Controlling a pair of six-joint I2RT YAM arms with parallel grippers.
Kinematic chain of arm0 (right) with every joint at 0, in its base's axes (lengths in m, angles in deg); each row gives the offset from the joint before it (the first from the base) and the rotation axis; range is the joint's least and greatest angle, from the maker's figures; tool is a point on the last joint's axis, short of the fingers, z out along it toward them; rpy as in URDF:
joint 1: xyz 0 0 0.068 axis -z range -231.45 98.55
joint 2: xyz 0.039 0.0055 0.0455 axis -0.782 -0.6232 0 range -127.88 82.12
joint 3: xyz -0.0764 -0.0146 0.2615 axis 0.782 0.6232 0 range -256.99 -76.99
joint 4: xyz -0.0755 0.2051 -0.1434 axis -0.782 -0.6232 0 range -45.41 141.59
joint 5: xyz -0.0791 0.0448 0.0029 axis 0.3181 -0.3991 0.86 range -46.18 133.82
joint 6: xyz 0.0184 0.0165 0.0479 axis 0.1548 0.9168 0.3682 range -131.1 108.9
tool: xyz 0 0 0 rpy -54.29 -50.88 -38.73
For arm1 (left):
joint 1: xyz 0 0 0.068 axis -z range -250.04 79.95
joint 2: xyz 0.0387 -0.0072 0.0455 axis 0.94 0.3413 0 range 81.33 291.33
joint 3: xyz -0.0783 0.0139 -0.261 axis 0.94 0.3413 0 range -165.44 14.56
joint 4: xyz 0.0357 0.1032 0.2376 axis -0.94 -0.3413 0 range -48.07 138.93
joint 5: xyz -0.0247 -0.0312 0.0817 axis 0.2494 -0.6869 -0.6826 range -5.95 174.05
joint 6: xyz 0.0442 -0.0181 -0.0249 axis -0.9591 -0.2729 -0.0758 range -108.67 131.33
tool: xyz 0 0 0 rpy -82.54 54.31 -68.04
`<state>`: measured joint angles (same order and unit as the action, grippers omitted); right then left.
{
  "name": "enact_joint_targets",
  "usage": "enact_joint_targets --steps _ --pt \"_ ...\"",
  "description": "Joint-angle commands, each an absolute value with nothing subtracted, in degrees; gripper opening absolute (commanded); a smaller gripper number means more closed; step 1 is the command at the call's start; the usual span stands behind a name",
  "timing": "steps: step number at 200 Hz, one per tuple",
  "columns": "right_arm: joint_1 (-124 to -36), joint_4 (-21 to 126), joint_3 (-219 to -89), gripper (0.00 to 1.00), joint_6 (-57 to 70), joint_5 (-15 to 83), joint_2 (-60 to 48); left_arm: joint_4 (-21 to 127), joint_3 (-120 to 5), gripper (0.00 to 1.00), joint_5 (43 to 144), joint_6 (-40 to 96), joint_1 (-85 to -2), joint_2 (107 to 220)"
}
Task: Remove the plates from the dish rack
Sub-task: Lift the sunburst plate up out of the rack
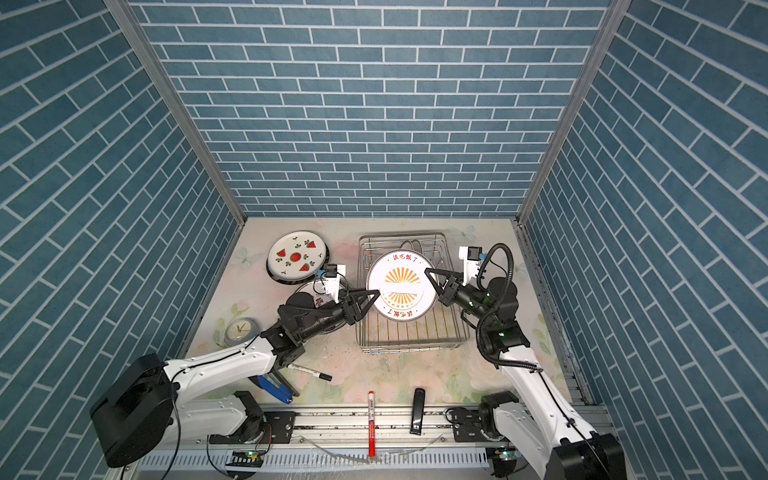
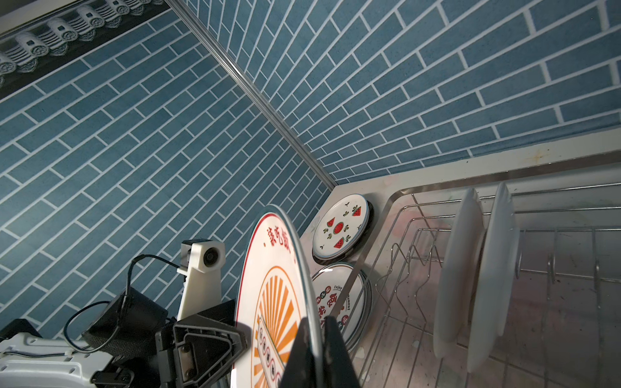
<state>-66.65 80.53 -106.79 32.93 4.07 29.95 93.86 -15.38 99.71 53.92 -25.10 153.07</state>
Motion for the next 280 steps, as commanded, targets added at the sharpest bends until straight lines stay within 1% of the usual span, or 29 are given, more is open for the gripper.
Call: enact_joint_targets --steps 1,49,71,90,139,180,202,223,244,280 --pt "-66.71 85.35 -106.17 0.00 34.77 1.67 30.26 95.69 -16.03 0.43 99.20 54.85 -24.52 153.93" --pt "-66.74 82.95 -106.17 0.00 32.60 3.56 30.29 93.35 -16.18 0.26 97.88 57.29 -24.08 153.55" --pt "-66.81 83.72 -106.26 0.00 32.72 2.92 29.27 94.00 -16.21 0.25 98.42 58.21 -23.99 154.27" --pt "-66.83 84.03 -106.28 0.00 32.76 2.53 28.68 95.16 -16.46 0.21 99.57 59.04 -23.90 155.17" --pt "-66.75 83.94 -106.69 0.00 32.23 2.47 27.48 96.79 -16.12 0.21 100.59 59.85 -23.73 156.41" --pt "-66.81 82.36 -107.13 0.00 30.67 3.38 26.87 95.17 -16.91 0.10 100.61 61.60 -23.65 156.29" --pt "-66.76 82.57 -106.84 0.00 30.11 4.15 27.49 96.16 -17.81 0.09 102.62 62.68 -23.64 157.22" --pt "-66.83 83.67 -106.18 0.00 29.68 4.47 27.43 96.57 -17.88 0.09 102.33 63.41 -23.63 157.55" --pt "-66.78 84.42 -106.16 0.00 29.68 4.21 26.02 96.51 -18.22 0.06 102.66 63.59 -23.64 157.72" --pt "-66.91 85.11 -106.61 0.02 30.12 3.39 24.21 96.67 -18.57 0.04 102.87 63.66 -23.64 158.30"
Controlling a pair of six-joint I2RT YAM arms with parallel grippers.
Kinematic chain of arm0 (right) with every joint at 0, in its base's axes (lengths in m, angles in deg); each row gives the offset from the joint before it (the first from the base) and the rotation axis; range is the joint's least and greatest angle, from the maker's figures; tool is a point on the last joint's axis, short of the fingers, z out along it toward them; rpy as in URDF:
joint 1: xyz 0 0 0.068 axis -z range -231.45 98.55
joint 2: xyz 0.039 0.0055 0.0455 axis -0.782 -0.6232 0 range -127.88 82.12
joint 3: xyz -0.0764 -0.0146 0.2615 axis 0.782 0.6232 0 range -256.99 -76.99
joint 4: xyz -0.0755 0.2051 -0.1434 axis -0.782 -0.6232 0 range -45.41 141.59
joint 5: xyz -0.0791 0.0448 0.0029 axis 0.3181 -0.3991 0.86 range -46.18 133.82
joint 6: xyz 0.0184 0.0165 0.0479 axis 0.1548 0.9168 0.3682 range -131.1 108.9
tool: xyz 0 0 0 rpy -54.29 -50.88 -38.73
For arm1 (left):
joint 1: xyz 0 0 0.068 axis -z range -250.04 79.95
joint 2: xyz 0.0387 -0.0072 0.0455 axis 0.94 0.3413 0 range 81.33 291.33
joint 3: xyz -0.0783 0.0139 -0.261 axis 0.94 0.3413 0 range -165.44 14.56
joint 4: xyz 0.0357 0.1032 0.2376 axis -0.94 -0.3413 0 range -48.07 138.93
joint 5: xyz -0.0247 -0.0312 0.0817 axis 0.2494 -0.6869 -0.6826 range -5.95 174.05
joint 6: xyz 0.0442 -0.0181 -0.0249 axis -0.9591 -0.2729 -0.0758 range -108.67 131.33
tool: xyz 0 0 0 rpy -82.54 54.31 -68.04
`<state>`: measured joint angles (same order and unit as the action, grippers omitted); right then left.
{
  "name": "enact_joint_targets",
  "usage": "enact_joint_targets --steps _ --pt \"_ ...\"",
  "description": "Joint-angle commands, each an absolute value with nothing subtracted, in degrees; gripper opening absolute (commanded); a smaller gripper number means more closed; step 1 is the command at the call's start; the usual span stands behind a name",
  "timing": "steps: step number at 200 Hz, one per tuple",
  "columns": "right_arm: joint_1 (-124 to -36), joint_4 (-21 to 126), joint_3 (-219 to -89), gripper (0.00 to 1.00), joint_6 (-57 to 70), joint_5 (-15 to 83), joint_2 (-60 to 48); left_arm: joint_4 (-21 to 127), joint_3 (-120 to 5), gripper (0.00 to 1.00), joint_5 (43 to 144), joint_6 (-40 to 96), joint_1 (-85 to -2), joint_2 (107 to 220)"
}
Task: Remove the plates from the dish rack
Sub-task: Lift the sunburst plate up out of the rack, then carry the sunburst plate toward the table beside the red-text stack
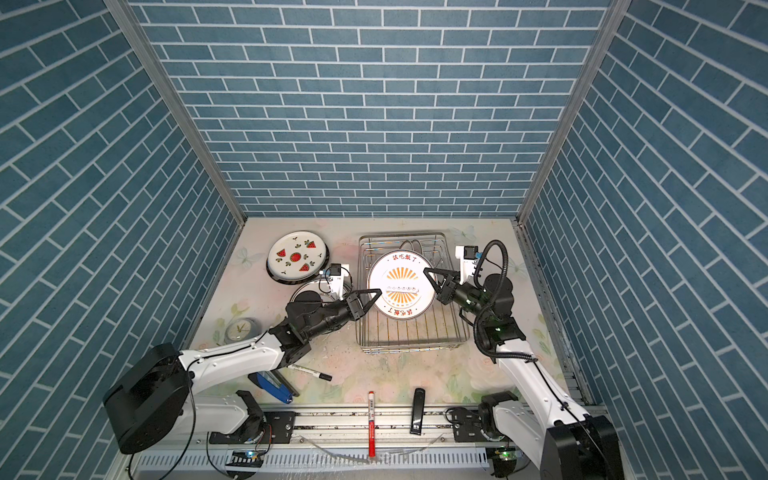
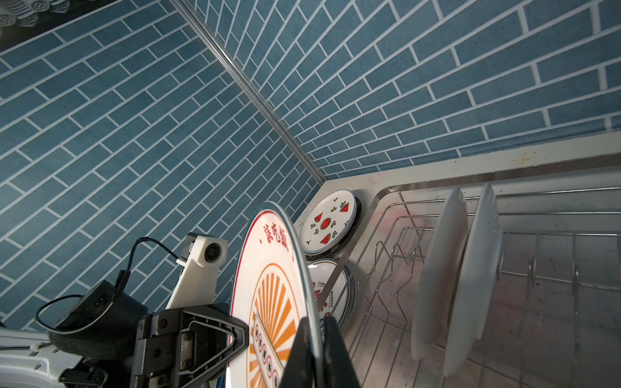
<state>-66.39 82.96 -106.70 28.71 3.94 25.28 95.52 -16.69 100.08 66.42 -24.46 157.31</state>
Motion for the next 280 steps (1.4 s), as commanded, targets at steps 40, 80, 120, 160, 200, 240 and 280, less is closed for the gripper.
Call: enact_joint_targets --steps 40,80,120,160,200,240,280 --pt "-66.89 84.88 -106.74 0.11 30.18 3.27 23.58 97.44 -17.97 0.01 101.95 63.68 -23.64 158.30" --pt "-66.94 84.46 -107.04 0.27 30.63 2.62 23.23 97.79 -16.87 0.00 100.05 63.61 -23.64 157.10" --pt "-67.00 85.82 -107.57 0.48 32.14 0.84 20.93 101.94 -15.25 0.00 99.00 65.45 -23.98 157.07" --pt "-67.07 84.41 -108.37 0.78 32.31 1.52 19.92 102.46 -13.86 0.00 97.03 65.66 -24.39 155.89" --pt "-67.36 80.19 -108.31 0.99 31.20 5.76 22.31 101.44 -12.44 0.00 94.83 66.17 -26.01 154.98" --pt "-67.77 80.08 -107.96 0.99 29.91 5.87 23.97 107.34 -8.86 0.00 95.83 68.79 -30.17 154.84" --pt "-73.43 73.81 -110.31 0.99 23.15 10.08 24.71 106.97 -6.86 0.00 96.33 70.31 -33.41 152.67"
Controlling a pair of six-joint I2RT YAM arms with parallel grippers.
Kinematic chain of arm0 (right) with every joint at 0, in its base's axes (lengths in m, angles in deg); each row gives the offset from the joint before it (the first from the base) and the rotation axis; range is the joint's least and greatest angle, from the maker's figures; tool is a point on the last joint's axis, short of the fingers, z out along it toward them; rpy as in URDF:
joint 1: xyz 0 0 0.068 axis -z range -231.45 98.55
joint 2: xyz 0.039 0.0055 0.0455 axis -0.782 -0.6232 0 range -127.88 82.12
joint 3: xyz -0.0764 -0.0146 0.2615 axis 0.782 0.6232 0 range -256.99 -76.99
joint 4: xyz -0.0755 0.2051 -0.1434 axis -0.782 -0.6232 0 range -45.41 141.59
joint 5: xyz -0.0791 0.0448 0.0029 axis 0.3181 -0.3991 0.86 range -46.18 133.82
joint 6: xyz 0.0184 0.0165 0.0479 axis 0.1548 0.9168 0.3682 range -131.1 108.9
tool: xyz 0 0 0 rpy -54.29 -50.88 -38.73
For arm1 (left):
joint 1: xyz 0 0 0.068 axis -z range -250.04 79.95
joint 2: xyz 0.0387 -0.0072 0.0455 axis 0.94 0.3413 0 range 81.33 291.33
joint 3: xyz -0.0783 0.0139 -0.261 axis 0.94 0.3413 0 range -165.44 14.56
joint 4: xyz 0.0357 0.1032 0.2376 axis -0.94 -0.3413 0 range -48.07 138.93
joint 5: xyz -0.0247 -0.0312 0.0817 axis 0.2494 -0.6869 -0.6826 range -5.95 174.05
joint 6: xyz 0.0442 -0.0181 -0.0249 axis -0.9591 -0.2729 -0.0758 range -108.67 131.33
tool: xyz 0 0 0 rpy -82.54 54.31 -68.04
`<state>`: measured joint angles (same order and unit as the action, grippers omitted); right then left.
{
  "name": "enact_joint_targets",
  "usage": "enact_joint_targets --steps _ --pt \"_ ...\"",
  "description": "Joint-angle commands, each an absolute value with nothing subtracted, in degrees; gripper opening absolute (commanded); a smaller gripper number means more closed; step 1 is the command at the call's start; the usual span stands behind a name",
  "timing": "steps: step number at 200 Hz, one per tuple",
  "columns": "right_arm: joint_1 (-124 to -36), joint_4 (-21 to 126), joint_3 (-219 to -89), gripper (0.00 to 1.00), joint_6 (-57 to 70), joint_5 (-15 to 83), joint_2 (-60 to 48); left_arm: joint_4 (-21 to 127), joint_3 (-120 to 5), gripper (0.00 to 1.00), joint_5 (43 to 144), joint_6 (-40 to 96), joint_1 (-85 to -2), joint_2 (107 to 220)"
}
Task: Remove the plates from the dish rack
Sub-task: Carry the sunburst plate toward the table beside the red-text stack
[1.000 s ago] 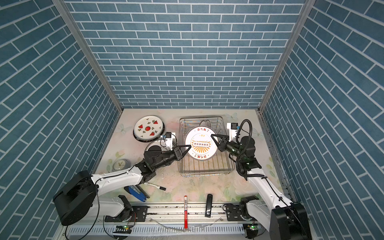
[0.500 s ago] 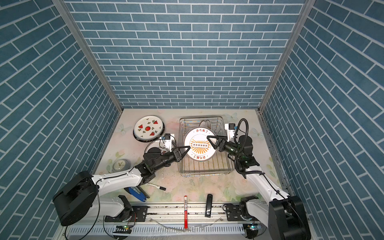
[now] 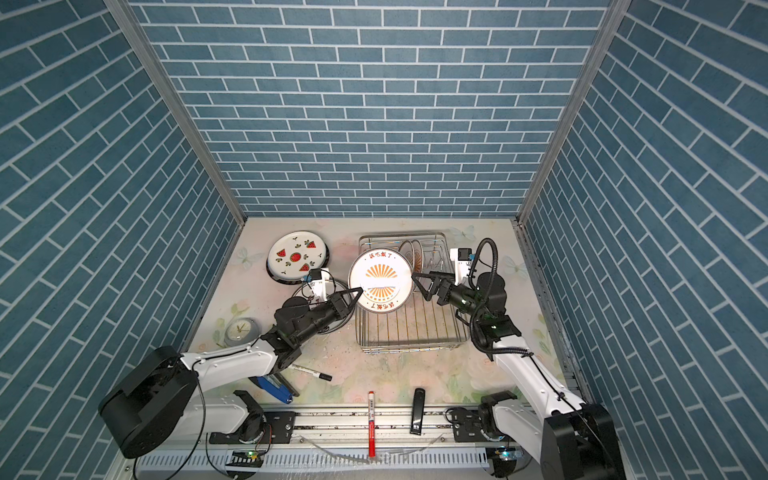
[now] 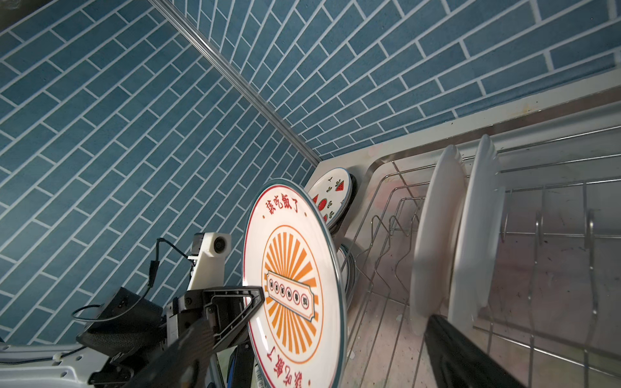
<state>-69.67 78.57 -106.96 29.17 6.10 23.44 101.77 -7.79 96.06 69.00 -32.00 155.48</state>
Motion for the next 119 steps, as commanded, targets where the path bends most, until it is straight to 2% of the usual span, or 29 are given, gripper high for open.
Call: enact_joint_targets --steps 1,28,56,87,119 --pt "-73.65 73.59 -110.43 0.99 22.90 10.34 24.72 106.82 -6.79 0.00 96.30 70.40 -33.58 152.50" --pt "-78.68 67.18 -112.94 0.99 17.67 17.21 24.94 106.86 -1.97 0.00 95.02 74.07 -38.77 149.34" --pt "-80.23 67.97 -113.71 0.99 16.85 18.04 23.27 102.21 0.73 0.00 96.17 76.13 -43.82 144.54" --pt "-81.83 69.65 -115.05 0.99 15.98 19.12 20.50 95.58 2.02 0.00 94.60 74.79 -45.26 137.00" --pt "-84.68 68.53 -117.78 0.99 14.19 18.95 16.84 76.39 0.77 0.00 88.55 73.43 -46.89 127.52"
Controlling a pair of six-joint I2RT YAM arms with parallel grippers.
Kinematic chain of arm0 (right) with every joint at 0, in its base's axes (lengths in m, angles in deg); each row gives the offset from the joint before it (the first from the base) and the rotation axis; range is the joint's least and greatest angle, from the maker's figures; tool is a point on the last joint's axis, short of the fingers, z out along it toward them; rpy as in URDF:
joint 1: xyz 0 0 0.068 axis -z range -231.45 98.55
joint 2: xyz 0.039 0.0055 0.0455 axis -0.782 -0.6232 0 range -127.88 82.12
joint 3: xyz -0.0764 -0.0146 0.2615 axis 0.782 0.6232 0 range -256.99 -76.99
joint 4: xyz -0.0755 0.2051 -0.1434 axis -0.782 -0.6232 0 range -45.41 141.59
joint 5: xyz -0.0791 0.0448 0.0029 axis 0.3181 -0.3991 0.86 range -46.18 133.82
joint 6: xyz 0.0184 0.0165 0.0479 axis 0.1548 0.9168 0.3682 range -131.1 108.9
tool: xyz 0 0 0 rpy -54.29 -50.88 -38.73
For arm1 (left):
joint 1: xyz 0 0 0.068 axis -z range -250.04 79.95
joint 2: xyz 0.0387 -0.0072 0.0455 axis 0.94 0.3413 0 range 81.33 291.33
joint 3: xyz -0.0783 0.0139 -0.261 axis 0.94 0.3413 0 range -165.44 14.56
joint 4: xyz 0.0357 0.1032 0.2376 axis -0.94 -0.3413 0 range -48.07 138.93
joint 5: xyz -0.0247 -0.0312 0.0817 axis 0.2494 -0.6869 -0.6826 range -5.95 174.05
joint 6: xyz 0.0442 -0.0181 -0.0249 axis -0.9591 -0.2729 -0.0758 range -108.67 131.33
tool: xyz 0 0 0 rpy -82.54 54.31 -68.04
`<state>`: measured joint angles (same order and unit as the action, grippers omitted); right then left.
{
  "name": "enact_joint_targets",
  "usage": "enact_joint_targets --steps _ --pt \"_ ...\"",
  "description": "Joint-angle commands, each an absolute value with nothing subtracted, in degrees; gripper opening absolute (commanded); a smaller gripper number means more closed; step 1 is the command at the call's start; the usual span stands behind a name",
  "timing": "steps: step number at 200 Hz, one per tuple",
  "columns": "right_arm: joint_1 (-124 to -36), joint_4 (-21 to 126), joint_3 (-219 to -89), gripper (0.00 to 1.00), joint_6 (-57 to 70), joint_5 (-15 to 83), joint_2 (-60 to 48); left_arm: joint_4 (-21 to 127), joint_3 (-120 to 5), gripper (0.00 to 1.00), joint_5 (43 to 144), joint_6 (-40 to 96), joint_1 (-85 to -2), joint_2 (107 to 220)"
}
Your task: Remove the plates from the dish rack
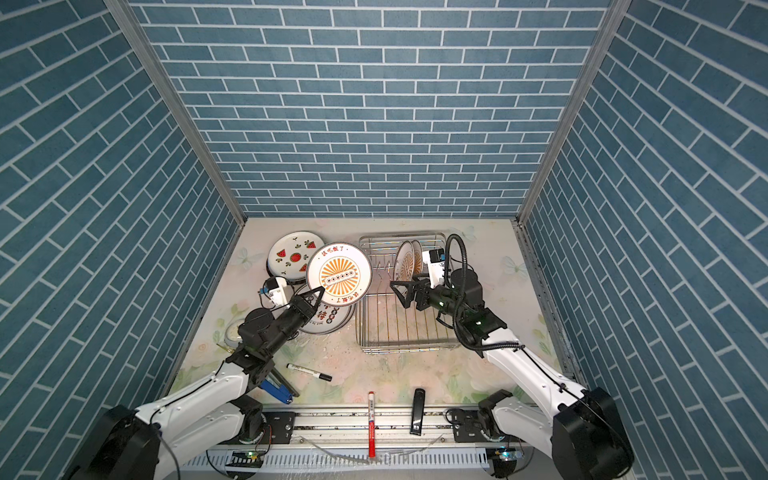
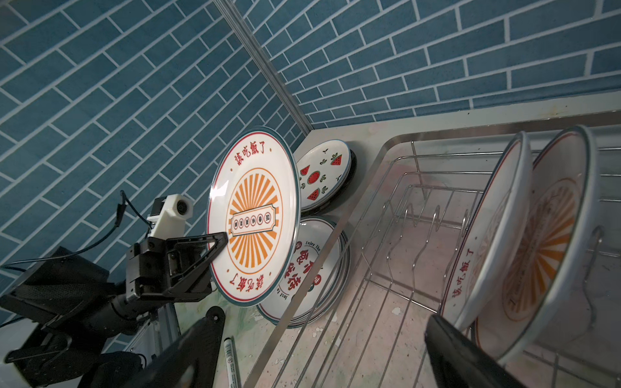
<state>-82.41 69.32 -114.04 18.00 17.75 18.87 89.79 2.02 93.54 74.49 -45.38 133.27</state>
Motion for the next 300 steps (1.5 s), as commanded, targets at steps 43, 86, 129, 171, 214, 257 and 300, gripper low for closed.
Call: enact_joint_targets --steps 43,86,129,171,214,257,300 --pt "-91.07 65.51 -122.94 0.99 8.28 21.27 12.04 60.27 1.60 0.00 82.46 74.16 -48.83 116.81" --pt "-94.64 64.55 -127.42 0.99 6.59 22.93 6.17 53.18 2.51 0.00 78.33 78.68 -50.13 114.58" --pt "-99.70 57.14 -135.02 0.99 1.03 28.10 -0.38 52.10 2.02 0.00 76.71 79.00 -50.36 120.21" --pt "-101.19 56.81 -137.45 0.99 0.15 29.74 -3.98 57.84 4.07 0.00 77.83 81.98 -50.36 125.70" --pt "-101.58 55.75 -139.04 0.99 0.04 30.28 -5.64 62.04 4.27 0.01 80.52 82.70 -50.28 130.06" --pt "-101.61 55.04 -139.82 0.99 0.39 30.50 -6.45 58.64 2.73 0.05 80.23 84.41 -50.27 132.11" --pt "-101.64 53.69 -140.08 0.99 0.41 31.63 -6.59 60.15 1.12 0.13 83.27 83.67 -50.09 135.44"
